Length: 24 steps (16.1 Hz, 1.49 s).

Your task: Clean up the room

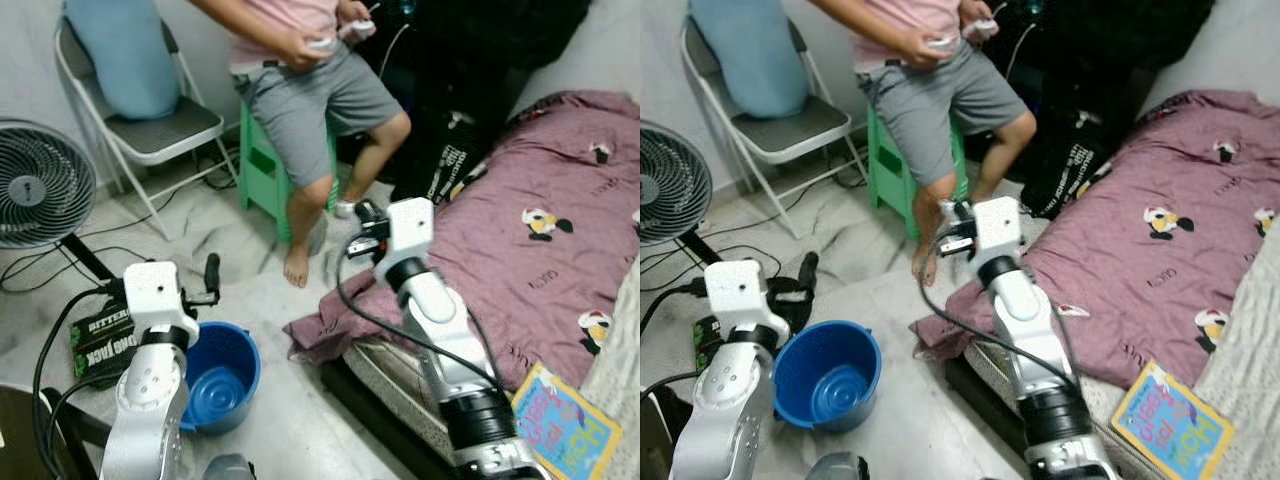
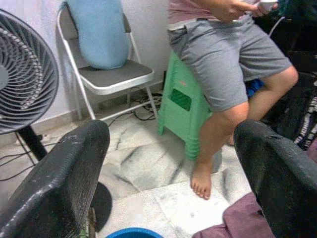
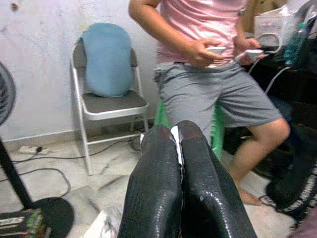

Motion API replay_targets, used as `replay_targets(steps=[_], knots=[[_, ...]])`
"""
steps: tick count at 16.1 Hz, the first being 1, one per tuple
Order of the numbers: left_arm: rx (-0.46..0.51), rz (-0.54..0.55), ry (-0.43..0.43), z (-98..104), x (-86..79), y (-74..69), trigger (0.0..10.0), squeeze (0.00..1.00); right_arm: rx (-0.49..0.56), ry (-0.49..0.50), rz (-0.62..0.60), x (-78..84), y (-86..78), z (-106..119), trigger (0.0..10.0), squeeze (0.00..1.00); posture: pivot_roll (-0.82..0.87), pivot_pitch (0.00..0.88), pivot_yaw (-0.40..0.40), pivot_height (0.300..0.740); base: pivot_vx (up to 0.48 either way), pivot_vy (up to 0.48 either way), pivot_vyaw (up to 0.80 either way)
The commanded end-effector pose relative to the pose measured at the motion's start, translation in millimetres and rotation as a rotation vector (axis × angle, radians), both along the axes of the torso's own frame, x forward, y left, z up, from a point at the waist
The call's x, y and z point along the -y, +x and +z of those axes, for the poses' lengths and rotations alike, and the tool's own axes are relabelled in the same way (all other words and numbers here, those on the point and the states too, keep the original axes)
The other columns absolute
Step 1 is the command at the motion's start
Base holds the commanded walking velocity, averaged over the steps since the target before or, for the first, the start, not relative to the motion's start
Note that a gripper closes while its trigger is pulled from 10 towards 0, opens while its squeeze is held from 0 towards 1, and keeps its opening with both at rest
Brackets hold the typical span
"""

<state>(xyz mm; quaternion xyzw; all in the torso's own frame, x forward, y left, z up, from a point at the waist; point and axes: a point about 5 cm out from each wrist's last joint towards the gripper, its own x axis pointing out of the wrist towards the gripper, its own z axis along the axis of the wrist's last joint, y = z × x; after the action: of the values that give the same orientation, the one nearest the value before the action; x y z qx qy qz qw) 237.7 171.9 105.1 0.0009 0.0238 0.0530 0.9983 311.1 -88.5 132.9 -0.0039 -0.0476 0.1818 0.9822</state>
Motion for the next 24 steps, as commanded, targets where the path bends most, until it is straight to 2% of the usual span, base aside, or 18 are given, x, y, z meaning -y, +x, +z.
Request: replay_targets(steps=[1, 5, 17, 21, 24], knots=[[0.027, 0.004, 0.007, 5, 0.2, 1.5, 10.0, 0.0, 0.012, -0.002, 0.008, 0.4, 2.2, 3, 10.0, 0.0, 0.07, 0.0, -0.065, 0.74, 0.0, 0.0, 0.0], [0.027, 0.004, 0.008, 5, 0.7, 2.5, 10.0, 0.0, 0.016, -0.018, 0.01, 2.0, 1.8, 1, 10.0, 0.0, 0.05, 0.0, -0.057, 0.74, 0.0, 0.0, 0.0], [0.033, -0.032, 0.005, 6, 6.1, 8.1, 10.0, 0.0, 0.011, -0.031, -0.019, 8.8, 0.1, -1, 10.0, 0.0, 0.02, 0.0, -0.039, 0.74, 0.0, 0.0, 0.73], [0.036, -0.042, 0.001, 6, 7.1, 9.5, 10.0, 0.0, 0.012, -0.034, -0.025, 9.2, 0.8, -1, 10.0, 0.0, 0.02, 0.0, -0.037, 0.74, 0.0, 0.0, -0.15], [0.039, -0.053, -0.006, 6, 8.3, 9.8, 10.0, 0.0, 0.01, -0.041, -0.03, 10.9, 0.2, -2, 10.0, 0.0, 0.02, 0.0, -0.037, 0.74, 0.0, 0.0, 0.34]])
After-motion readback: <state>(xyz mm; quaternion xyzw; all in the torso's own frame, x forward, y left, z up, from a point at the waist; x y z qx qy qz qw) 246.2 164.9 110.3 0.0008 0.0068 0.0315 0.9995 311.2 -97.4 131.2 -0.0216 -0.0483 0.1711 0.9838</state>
